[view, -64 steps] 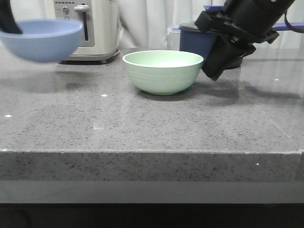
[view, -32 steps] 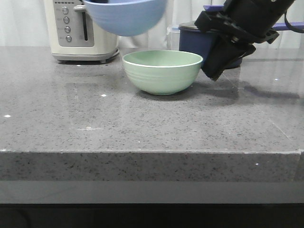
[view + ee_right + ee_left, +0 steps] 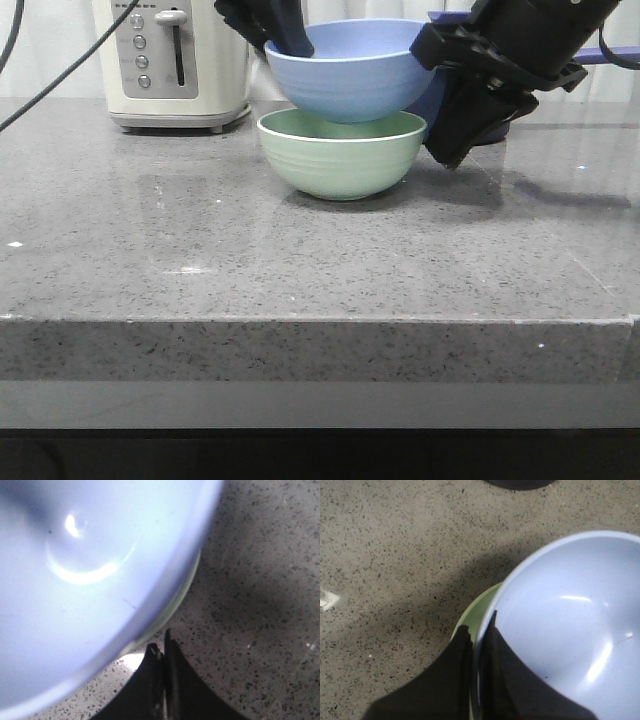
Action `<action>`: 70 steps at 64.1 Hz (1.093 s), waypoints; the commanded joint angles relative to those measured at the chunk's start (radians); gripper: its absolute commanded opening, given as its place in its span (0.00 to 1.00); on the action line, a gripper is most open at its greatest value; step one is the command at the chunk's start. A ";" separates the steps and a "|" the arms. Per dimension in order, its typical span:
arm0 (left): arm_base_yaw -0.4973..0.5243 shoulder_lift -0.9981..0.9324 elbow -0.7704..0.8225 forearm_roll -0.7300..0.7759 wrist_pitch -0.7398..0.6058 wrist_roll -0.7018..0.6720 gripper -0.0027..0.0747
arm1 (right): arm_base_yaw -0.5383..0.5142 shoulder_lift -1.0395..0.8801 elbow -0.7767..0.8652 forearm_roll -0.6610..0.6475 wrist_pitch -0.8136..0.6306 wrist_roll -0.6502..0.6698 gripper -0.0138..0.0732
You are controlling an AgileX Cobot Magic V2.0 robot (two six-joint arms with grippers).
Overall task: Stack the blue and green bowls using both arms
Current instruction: 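Lift the blue bowl and carry it over the green bowl, then lower the blue bowl into the green bowl and open the left gripper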
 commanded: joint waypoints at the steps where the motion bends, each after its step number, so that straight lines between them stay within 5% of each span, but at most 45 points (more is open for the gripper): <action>1: -0.007 -0.051 -0.036 -0.018 -0.021 -0.010 0.01 | -0.002 -0.039 -0.023 0.028 -0.032 -0.012 0.09; 34: -0.007 -0.034 -0.036 -0.018 -0.006 -0.010 0.01 | -0.002 -0.039 -0.023 0.028 -0.032 -0.012 0.09; 56: -0.007 -0.034 -0.036 -0.020 -0.006 -0.010 0.52 | -0.002 -0.039 -0.023 0.028 -0.032 -0.012 0.09; 70: -0.006 -0.069 -0.042 -0.015 -0.008 -0.008 0.55 | -0.002 -0.039 -0.023 0.028 -0.032 -0.012 0.09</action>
